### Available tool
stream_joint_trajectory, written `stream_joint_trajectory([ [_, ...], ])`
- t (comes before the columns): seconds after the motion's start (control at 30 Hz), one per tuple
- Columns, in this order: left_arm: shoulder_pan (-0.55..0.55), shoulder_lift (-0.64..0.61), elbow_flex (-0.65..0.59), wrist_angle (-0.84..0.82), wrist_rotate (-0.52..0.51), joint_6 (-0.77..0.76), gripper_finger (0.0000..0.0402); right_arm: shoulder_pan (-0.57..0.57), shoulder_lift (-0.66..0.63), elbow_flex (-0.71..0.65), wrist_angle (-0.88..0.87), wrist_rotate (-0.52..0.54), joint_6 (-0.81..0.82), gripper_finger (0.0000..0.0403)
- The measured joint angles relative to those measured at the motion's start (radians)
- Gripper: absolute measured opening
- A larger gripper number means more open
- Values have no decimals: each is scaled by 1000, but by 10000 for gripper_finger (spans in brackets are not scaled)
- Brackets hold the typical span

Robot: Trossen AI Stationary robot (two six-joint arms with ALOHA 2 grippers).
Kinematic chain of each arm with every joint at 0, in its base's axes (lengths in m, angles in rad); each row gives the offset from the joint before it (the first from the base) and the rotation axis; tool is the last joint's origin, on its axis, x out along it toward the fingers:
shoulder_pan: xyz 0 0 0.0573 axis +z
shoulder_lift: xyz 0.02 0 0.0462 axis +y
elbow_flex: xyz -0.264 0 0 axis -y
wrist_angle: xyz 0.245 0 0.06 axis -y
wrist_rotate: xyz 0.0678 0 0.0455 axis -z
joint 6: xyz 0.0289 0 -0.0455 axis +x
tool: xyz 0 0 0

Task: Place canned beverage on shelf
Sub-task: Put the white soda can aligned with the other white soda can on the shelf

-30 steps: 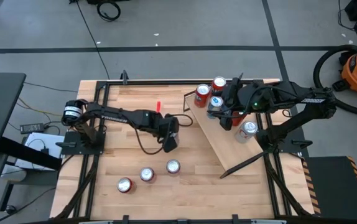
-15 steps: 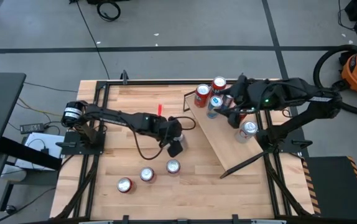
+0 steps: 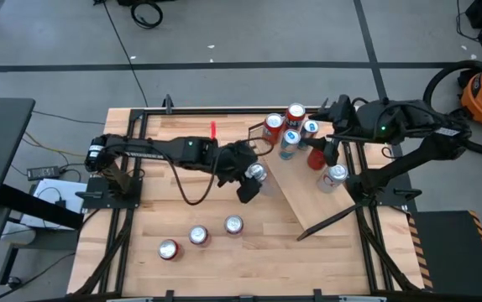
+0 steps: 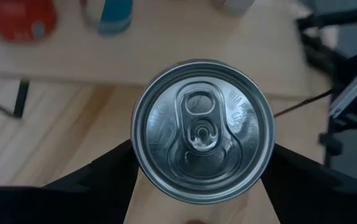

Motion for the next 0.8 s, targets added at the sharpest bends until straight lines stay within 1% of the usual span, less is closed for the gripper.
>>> stream_joint_trajectory([
  [0.2, -3, 78, 188, -49, -1, 23, 307, 0, -5, 0, -20, 28, -4, 348],
  [0.37, 2, 173, 340, -97, 0, 26, 307, 0, -32, 0, -73, 152, 34, 348],
  [0.47, -2, 220, 401, -100, 5, 39, 307, 0, -62, 0, -54, 194, 46, 348],
  [0.6, -3, 267, 445, -86, 26, 52, 307, 0, -99, 0, -41, 230, 63, 348],
  [0.67, -5, 284, 450, -62, 36, 53, 307, -1, -113, 0, -42, 211, 64, 348],
  [0.7, -4, 288, 450, -55, 44, 54, 307, -1, -122, 0, -45, 179, 61, 348],
  [0.8, -4, 300, 450, -64, 48, 78, 307, 0, -131, 0, -72, 32, 42, 348],
])
